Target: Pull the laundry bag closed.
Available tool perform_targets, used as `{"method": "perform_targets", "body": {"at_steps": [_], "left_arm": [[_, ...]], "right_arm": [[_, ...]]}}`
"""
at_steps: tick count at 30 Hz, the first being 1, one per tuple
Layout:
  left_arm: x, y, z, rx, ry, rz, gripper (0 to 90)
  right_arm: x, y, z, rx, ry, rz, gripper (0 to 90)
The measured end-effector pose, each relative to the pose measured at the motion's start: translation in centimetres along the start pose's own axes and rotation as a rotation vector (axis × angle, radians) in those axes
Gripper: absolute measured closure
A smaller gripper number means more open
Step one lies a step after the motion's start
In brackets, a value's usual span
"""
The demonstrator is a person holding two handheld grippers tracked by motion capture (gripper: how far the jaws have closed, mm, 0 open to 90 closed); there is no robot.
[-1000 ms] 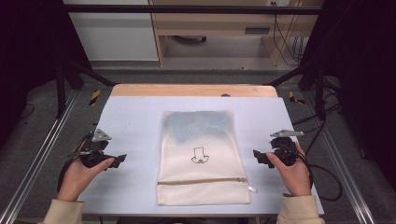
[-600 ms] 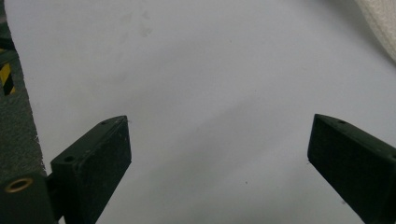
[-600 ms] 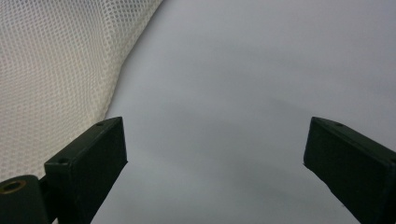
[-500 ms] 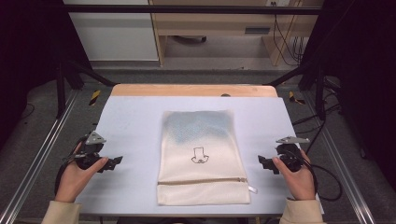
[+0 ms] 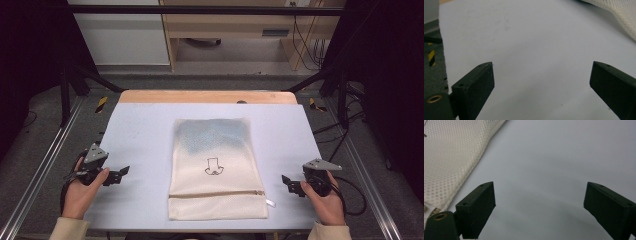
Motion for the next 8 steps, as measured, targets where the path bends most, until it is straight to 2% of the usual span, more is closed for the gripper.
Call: {"method": "perform_targets", "body": {"at_steps": [1, 4, 8], "left_arm": [[-0.05, -0.13, 0.11, 0.006, 0.003, -0.009, 5.6], [-0.16, -0.05, 0.14, 0.013, 0.023, 0.001, 5.6], [0.22, 0.19, 0.34, 0.014, 0.026, 0.013, 5.4]], "right_arm": [[0.06, -0.05, 0.18, -0.001, 0.005, -0.005, 11.0], [0.29, -0.33, 0.59, -0.007, 0.004, -0.023, 10.3], [0.55, -0.24, 0.30, 0.002, 0.015, -0.008, 9.4]]}}
Point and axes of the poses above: each handheld gripper's, and its own axes: x roughly forward along the jaws, z roughly out of its underside, y roughly to its right, the point moved 10 cm from there along x, roughly forward along the jaws, and after that the axes turned 2 degrees about -z, right-handed, at the moved point
